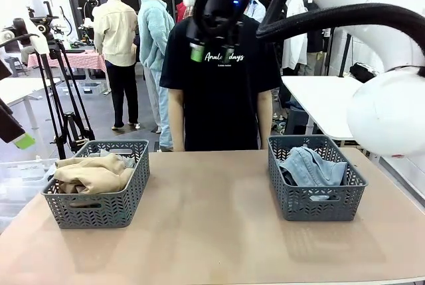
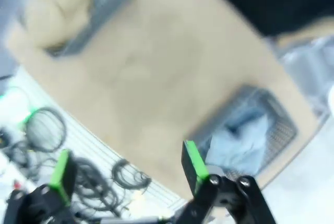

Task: Sort the tops and bottoms.
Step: Sort the clothes according to human instructions.

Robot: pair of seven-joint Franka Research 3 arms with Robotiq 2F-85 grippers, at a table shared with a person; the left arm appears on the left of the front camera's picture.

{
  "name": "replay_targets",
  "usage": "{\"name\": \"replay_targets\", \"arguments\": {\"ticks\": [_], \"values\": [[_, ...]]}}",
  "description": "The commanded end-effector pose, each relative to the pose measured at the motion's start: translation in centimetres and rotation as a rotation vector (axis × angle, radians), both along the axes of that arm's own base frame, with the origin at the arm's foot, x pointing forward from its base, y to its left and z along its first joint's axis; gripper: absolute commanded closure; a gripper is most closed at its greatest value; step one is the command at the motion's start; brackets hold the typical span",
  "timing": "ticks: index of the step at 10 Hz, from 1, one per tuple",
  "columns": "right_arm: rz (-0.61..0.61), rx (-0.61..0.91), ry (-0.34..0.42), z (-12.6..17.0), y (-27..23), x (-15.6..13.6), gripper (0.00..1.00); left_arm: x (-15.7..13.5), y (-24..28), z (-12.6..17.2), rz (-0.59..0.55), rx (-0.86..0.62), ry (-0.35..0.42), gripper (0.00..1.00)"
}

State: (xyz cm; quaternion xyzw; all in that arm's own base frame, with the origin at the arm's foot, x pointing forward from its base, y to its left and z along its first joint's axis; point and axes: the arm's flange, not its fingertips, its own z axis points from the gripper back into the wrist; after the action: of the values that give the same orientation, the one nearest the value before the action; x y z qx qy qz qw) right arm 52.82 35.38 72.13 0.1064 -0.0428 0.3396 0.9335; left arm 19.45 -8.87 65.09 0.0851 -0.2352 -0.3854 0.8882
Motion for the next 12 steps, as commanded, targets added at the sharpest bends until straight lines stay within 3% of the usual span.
{"name": "replay_targets", "arguments": {"ticks": [1, 4, 7, 10, 12], "values": [[-0.122, -0.127, 0.054, 3.1, -4.2, 0.6, 0.00, -0.1, 0.2, 0.1, 0.010, 0.009, 0.005, 0.00], [-0.439, -0.105, 0.129, 3.6, -13.8, -6.1, 0.00, -0.1, 0.2, 0.1, 0.010, 0.009, 0.005, 0.00], [-0.613, 0.037, 0.141, 2.7, -18.9, -12.1, 0.00, -0.1, 0.2, 0.1, 0.010, 0.009, 0.005, 0.00], [-0.645, 0.143, 0.122, 1.1, -20.7, -13.1, 0.00, -0.1, 0.2, 0.1, 0.010, 0.009, 0.005, 0.00], [-0.634, 0.203, 0.101, -0.3, -20.8, -12.0, 0.00, -0.1, 0.2, 0.1, 0.010, 0.009, 0.005, 0.00]]}}
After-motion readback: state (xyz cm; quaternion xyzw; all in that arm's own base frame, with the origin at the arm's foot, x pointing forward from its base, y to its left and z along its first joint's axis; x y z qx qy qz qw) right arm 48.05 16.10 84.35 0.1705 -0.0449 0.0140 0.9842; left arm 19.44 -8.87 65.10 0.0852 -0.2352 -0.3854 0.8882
